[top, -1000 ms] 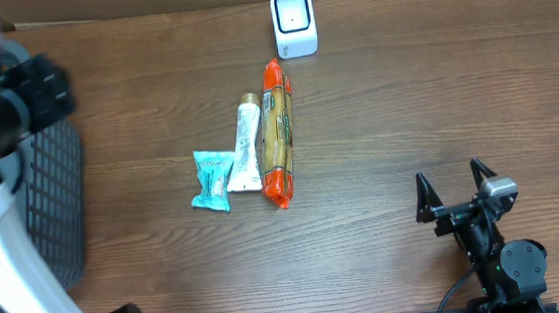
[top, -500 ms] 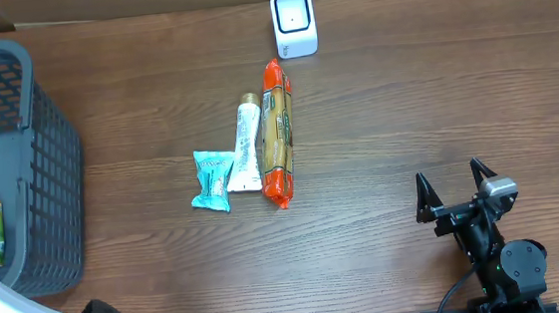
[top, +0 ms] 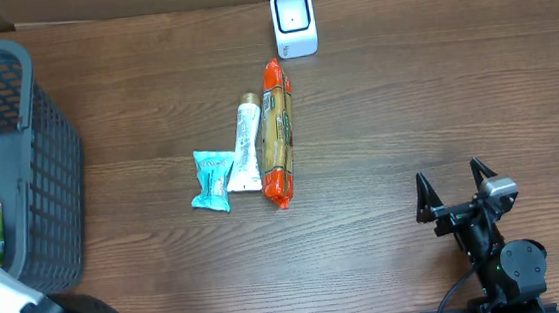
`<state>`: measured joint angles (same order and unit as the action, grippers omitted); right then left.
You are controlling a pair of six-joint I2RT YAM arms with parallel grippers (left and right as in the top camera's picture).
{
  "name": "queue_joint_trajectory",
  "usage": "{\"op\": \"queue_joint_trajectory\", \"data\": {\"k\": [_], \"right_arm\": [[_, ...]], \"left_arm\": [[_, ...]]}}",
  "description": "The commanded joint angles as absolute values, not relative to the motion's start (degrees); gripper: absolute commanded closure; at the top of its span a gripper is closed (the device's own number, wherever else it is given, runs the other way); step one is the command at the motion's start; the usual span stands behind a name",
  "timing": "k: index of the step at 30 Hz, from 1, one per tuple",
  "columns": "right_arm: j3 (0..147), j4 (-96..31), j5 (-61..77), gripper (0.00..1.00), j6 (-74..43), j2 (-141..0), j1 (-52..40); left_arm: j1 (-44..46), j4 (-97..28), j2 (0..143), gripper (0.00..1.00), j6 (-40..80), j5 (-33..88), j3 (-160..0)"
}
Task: Scan the item barcode
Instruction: 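Reach the left gripper into the basket toward the yellow Pokka carton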
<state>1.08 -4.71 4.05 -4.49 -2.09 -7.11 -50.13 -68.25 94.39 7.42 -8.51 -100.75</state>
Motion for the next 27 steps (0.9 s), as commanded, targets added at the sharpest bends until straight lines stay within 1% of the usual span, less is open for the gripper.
{"op": "queue_joint_trajectory", "data": {"k": [1,7,9,10,12,17,19,22,27], "right_arm": [[0.4,-4.5,3.7,0.0,-4.7,-1.6,-6.9],[0.4,-4.5,3.7,0.0,-4.7,-1.6,-6.9],[0.4,-4.5,3.7,0.0,-4.7,-1.6,-6.9],[0.4,-4.5,3.7,0.0,-4.7,-1.6,-6.9],[0.4,-4.5,3.7,0.0,-4.7,-1.6,-6.9],[0.4,-4.5,3.7,0.0,-4.7,-1.6,-6.9],[0.4,-4.5,3.7,0.0,-4.7,-1.6,-6.9],[0.4,-4.5,3.7,0.0,-4.7,-1.6,-6.9],[0.4,-4.5,3.7,0.0,-4.7,-1.6,-6.9]], "left_arm": [[-50.3,-64.5,97.2,0.08,-0.4,-17.4,-93.3],[-50.3,-56.1,102.3,0.09,-3.3,-18.6,-85.6],[-50.3,-54.9,104.1,0.09,-5.2,-18.4,-85.5],[-50.2,-54.2,105.1,0.06,-6.3,-17.9,-85.5],[-50.0,-53.2,106.7,0.06,-8.7,-16.8,-85.6],[-49.9,-51.1,109.2,0.05,-10.7,-16.5,-85.5],[-50.0,-49.9,109.8,0.02,-12.3,-16.5,-85.5],[-50.0,-47.4,110.2,0.01,-16.0,-16.5,-85.5],[-49.9,-43.3,111.8,0.04,-20.6,-16.5,-85.5]]}}
